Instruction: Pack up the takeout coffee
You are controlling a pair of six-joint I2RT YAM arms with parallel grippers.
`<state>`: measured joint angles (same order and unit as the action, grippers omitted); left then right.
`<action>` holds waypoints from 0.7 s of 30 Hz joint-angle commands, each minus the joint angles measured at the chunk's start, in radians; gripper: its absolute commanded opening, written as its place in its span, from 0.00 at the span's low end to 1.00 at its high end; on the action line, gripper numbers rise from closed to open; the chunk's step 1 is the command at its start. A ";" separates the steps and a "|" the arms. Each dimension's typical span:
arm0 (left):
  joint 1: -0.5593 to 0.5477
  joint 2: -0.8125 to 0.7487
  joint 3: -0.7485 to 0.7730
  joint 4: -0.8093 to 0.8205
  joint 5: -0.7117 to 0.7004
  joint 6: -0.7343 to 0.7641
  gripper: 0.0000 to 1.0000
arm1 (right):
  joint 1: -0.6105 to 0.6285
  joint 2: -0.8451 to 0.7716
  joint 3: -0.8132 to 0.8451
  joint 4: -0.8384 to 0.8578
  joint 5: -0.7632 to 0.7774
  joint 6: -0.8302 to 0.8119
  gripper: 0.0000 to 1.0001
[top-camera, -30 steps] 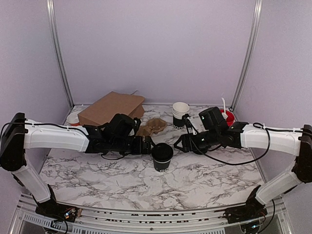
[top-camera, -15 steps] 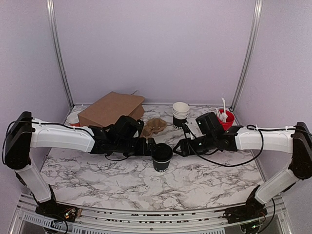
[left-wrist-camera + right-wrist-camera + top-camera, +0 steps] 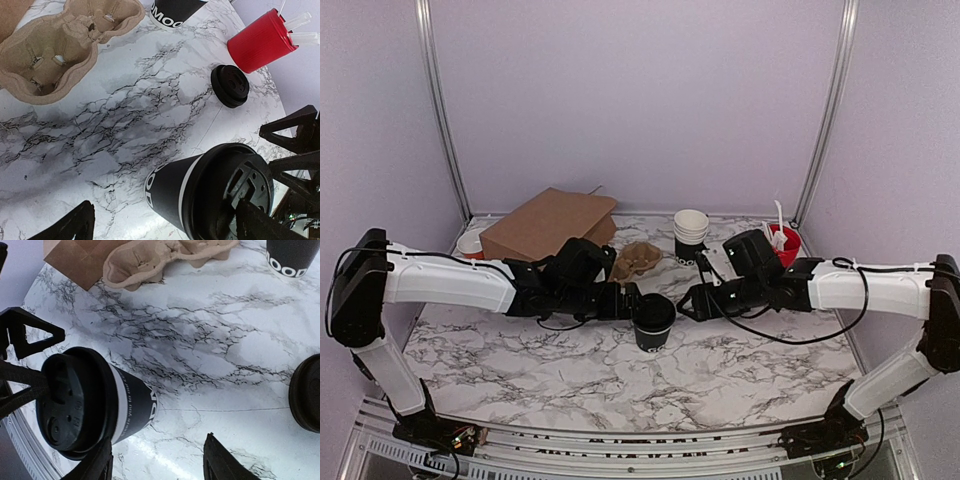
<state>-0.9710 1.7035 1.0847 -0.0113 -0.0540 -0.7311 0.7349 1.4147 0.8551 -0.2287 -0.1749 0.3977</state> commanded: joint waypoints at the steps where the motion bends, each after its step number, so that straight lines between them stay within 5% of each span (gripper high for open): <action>1: -0.009 0.021 0.007 -0.010 -0.012 0.000 0.99 | 0.048 -0.016 0.079 -0.024 0.038 0.010 0.59; 21: -0.012 0.027 0.004 -0.012 -0.015 -0.001 0.99 | 0.068 0.010 0.018 0.009 0.119 0.058 0.58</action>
<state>-0.9783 1.7092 1.0847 -0.0051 -0.0540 -0.7372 0.8021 1.4498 0.8711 -0.1303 -0.1246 0.4572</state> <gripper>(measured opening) 0.989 0.578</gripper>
